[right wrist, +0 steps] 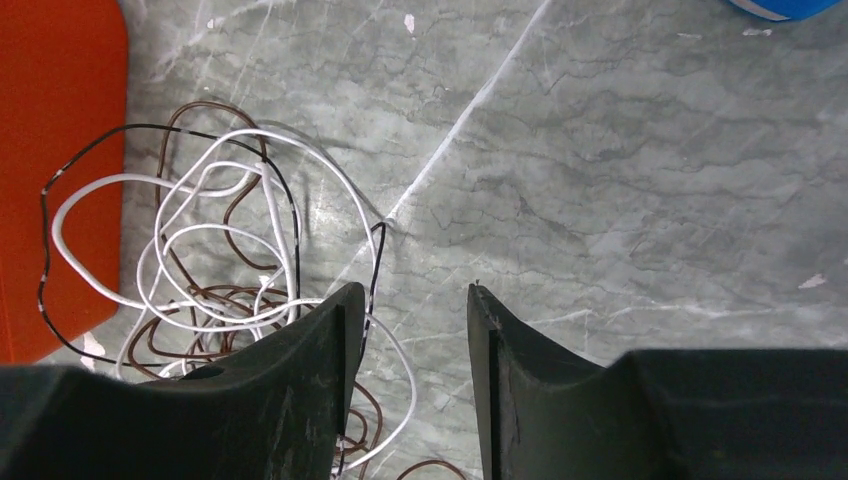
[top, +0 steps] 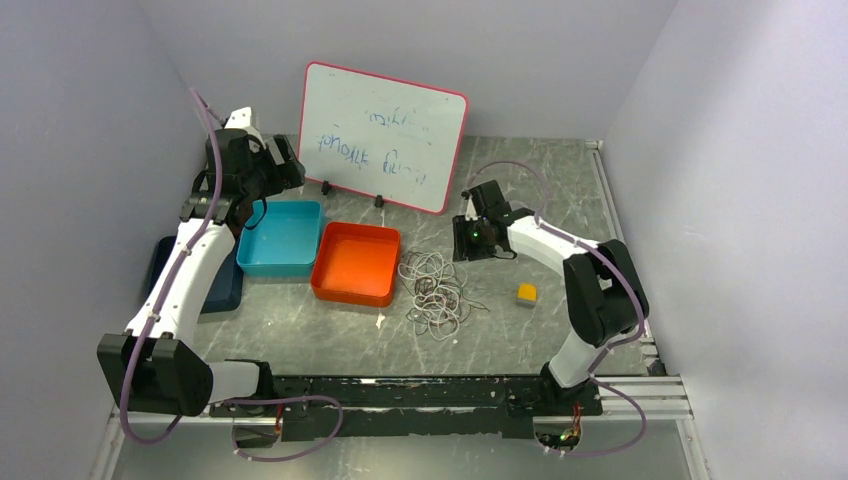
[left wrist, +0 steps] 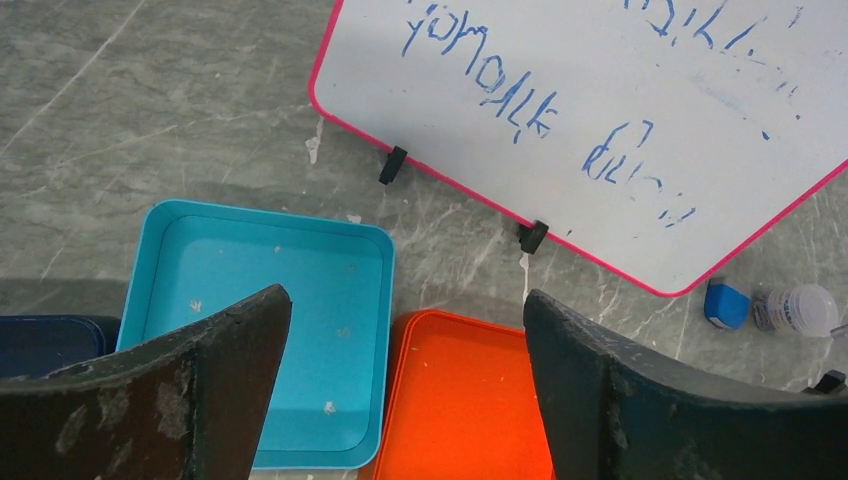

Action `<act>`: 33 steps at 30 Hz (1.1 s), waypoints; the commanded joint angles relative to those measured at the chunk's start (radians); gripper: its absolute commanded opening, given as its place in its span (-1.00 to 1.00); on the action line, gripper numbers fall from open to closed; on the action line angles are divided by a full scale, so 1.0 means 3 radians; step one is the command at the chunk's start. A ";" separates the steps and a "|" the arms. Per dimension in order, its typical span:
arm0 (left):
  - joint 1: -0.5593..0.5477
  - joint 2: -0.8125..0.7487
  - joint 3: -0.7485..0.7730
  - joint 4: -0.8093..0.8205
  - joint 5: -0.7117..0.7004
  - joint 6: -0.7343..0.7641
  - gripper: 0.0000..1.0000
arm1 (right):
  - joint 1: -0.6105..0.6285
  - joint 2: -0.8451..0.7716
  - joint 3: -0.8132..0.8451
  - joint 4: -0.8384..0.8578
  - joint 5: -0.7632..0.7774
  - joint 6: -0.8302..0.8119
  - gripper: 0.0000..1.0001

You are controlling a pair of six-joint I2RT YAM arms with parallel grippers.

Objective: Untangle the cables

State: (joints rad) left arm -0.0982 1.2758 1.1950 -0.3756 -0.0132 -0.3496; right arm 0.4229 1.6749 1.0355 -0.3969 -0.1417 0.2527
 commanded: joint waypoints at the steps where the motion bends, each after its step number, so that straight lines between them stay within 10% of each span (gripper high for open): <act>1: -0.0020 0.0012 -0.0006 0.0098 0.0104 -0.0021 0.81 | 0.0013 0.0108 -0.0044 0.0093 -0.0103 -0.0047 -0.09; 33: -0.0020 0.0063 -0.0050 0.0117 0.0209 -0.0026 0.75 | 0.0054 -0.0293 -0.0248 0.0039 -0.0134 -0.0169 0.06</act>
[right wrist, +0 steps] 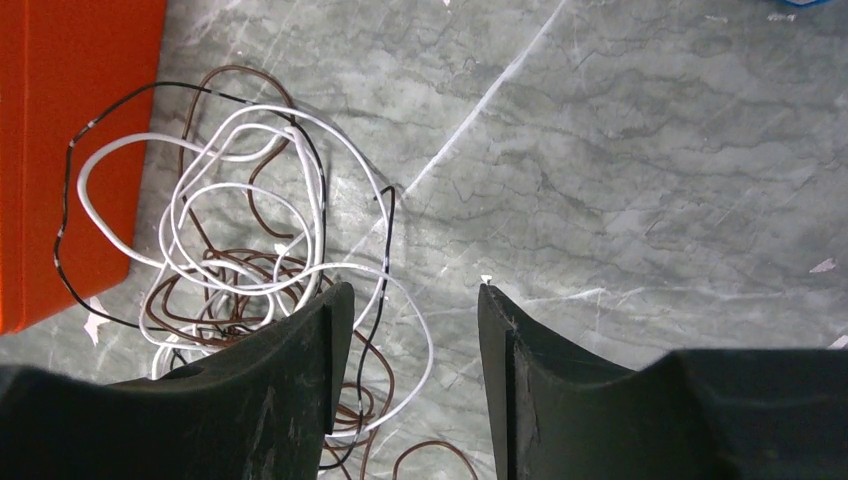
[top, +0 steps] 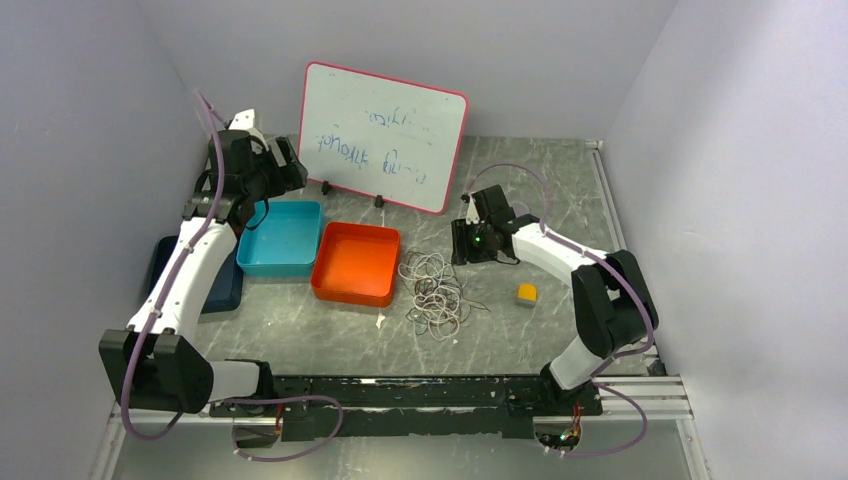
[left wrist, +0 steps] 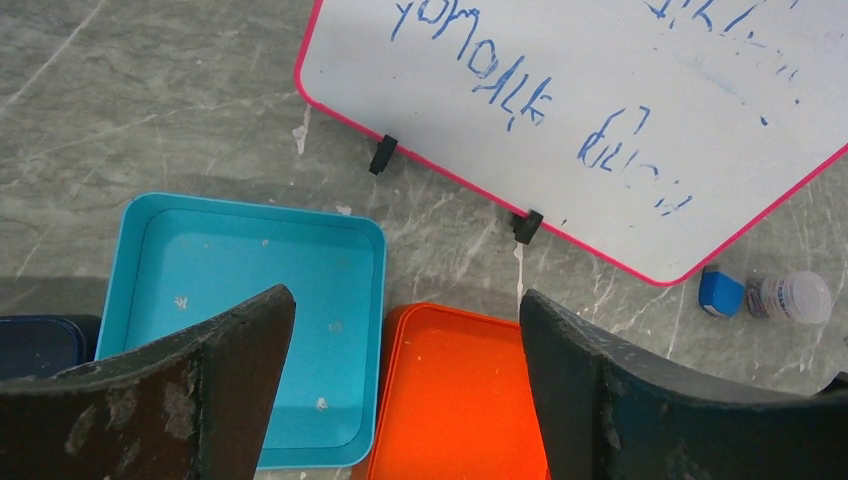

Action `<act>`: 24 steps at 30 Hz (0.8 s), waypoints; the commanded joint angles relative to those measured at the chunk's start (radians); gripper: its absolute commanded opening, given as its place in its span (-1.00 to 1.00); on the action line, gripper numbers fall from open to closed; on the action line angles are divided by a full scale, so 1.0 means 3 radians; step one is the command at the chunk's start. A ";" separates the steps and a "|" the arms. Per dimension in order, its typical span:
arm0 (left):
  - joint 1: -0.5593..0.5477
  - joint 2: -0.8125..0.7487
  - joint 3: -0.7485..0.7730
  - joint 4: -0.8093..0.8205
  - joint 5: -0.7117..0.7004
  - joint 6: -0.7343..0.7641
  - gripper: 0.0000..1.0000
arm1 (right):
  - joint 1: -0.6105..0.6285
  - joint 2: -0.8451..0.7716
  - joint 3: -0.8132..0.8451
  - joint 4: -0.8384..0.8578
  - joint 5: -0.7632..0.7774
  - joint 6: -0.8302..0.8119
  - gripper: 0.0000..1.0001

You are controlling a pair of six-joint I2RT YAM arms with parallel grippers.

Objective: Untangle the cables

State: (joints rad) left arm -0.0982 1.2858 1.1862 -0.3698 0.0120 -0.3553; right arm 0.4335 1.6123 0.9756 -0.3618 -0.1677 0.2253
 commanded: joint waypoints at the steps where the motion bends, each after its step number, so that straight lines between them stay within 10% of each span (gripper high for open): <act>1: -0.0020 0.0030 -0.0024 0.0105 0.0130 -0.0007 0.75 | 0.0017 -0.0077 -0.0055 -0.0080 -0.0053 -0.0086 0.06; 16: -0.0020 0.0074 0.0001 0.0103 0.0212 -0.0007 0.73 | 0.0055 0.0252 -0.0051 -0.0103 -0.0051 -0.0060 0.02; 24: -0.0020 0.0054 0.0006 0.0067 0.0085 -0.0189 0.79 | 0.0060 0.0265 -0.0098 0.0049 -0.0011 0.0010 -0.43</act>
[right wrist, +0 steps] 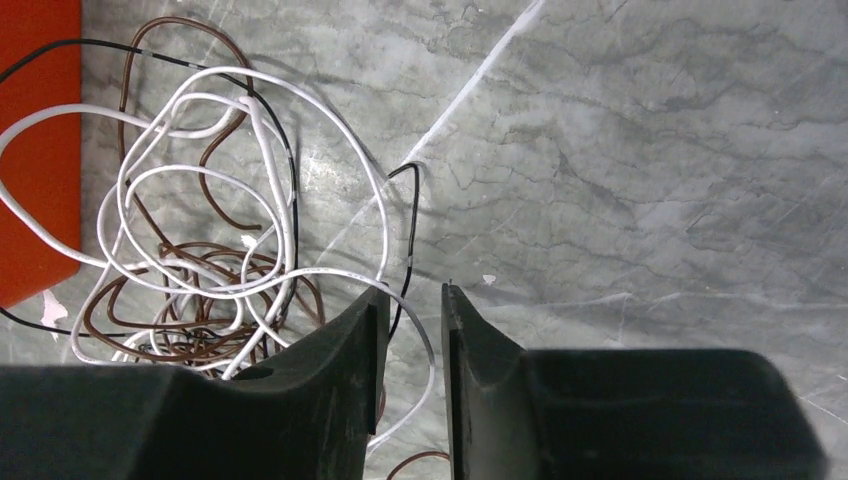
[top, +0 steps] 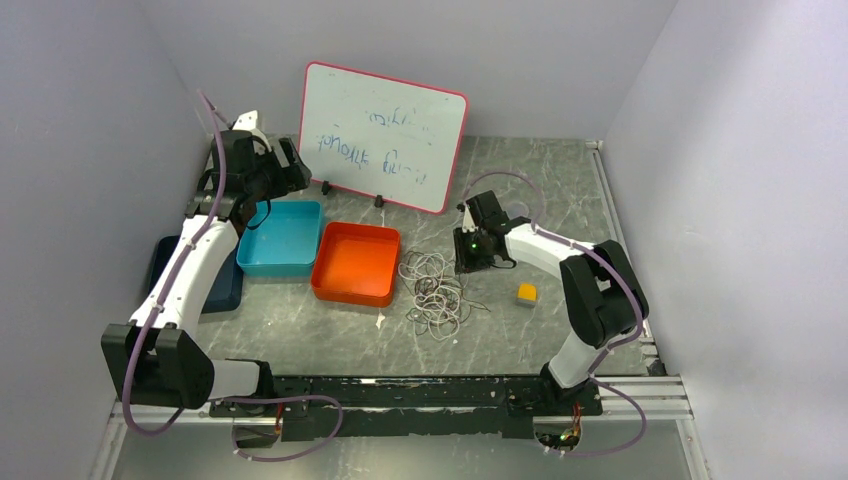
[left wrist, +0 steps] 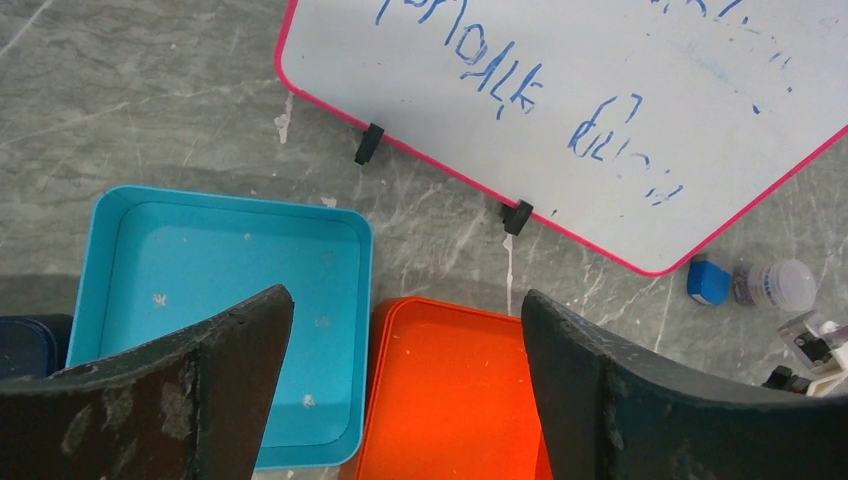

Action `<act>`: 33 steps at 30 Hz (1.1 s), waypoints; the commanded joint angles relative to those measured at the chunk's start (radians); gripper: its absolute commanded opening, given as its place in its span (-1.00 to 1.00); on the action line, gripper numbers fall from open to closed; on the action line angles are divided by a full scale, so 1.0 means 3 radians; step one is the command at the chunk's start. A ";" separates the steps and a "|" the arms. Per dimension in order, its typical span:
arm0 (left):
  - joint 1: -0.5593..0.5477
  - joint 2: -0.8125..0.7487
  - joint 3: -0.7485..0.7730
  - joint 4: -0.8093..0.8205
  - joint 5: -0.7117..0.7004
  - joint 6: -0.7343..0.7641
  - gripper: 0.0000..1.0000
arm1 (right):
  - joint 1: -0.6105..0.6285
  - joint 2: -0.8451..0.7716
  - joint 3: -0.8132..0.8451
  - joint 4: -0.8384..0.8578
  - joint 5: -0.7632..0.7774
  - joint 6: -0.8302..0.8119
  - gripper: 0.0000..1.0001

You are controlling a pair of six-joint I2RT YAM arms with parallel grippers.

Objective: Untangle the cables

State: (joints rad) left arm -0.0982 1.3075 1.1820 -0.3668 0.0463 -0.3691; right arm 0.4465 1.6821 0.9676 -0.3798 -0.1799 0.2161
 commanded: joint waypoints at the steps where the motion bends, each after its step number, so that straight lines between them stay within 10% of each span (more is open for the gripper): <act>1: -0.0020 -0.0035 0.0009 0.0058 -0.0058 -0.0160 0.83 | 0.0020 0.0017 -0.0079 0.0137 0.0018 0.0045 -0.50; 12: -0.0020 -0.0122 -0.0053 0.0252 -0.0028 -0.0206 0.98 | 0.0020 -0.0519 -0.0055 0.0307 0.0050 -0.0020 -1.00; 33: -0.0702 0.0074 -0.0130 0.0562 0.0127 -0.0197 0.98 | 0.0020 -0.0566 0.0028 0.0301 0.0036 -0.0025 -0.83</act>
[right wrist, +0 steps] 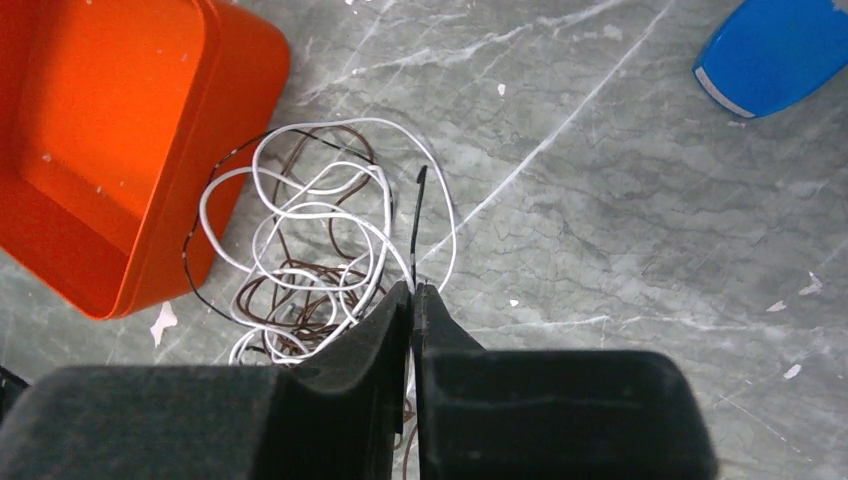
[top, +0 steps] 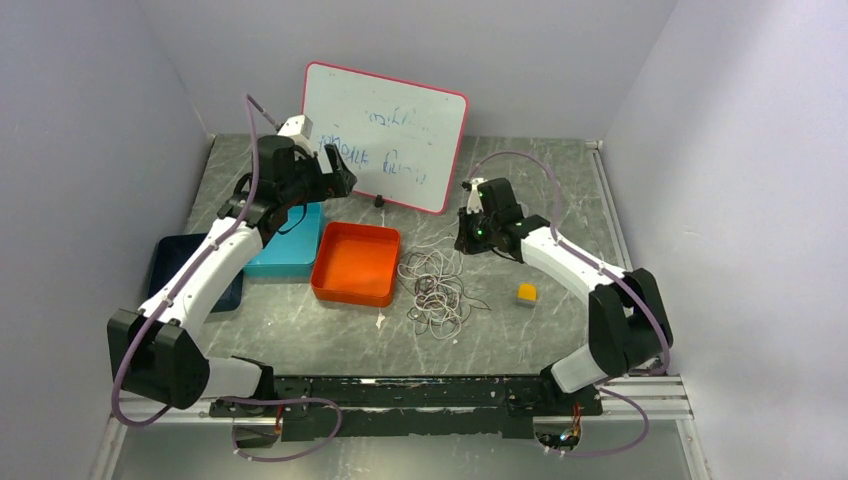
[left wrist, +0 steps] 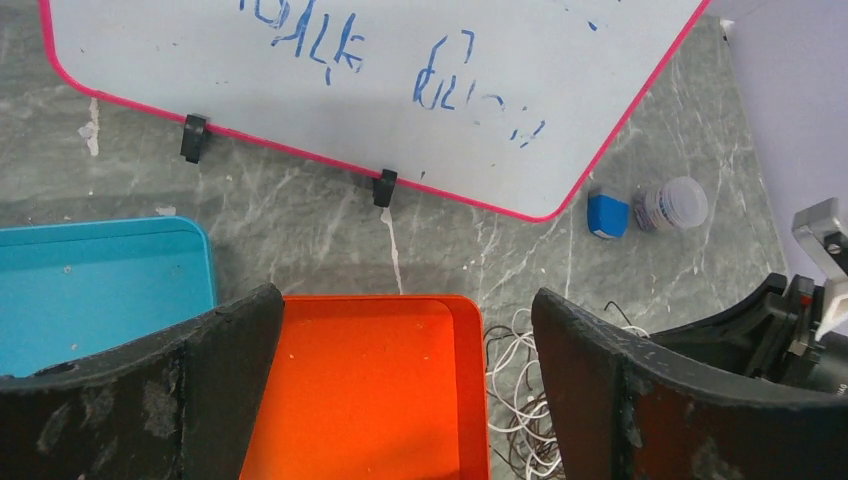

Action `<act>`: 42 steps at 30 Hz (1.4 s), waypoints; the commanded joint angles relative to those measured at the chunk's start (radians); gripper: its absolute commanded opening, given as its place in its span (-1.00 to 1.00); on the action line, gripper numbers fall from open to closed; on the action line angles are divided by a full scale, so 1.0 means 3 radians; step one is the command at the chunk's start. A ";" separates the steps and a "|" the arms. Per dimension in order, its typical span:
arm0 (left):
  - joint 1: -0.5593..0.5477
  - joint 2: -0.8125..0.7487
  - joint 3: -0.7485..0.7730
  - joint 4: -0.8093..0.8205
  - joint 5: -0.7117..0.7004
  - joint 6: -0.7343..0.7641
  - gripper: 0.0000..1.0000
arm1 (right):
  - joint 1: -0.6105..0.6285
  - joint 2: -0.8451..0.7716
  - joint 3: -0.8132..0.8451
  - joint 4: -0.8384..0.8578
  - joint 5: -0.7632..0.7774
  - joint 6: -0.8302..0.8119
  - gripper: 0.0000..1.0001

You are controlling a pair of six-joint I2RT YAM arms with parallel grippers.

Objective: Untangle the cables

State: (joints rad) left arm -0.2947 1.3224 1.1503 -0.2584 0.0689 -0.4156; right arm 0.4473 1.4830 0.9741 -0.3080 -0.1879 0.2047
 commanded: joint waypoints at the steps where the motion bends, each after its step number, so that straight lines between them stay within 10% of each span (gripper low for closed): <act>1: -0.0054 0.0025 -0.0027 0.0197 0.0042 -0.0041 0.99 | 0.0017 0.0112 -0.0020 0.0111 0.0070 0.0027 -0.78; 8: -0.0056 0.0006 0.0020 0.0088 -0.0108 0.0041 0.98 | 0.0017 0.0186 -0.0077 0.0222 0.0047 0.0095 -0.58; 15: -0.0054 -0.0016 -0.0030 0.0103 -0.0109 0.0013 0.99 | 0.0017 0.0210 -0.0082 0.0208 0.0046 0.0072 -0.89; 21: -0.0055 -0.0011 -0.0046 0.0120 -0.0077 0.0004 0.98 | 0.0017 0.0203 -0.0108 -0.0023 0.0492 0.0166 -0.27; 28: -0.0056 -0.0011 -0.0056 0.0102 -0.0070 0.0015 0.97 | 0.0017 0.0230 -0.0277 -0.0168 0.0487 0.0215 -0.15; 42: -0.0056 0.0049 -0.0017 0.0086 -0.0045 -0.0011 0.93 | 0.0017 0.0396 -0.0259 -0.0093 0.0371 0.0232 -0.81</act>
State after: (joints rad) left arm -0.3054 1.3331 1.1427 -0.2516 0.0505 -0.4160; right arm 0.4473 1.6035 0.8875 -0.3489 -0.0681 0.2710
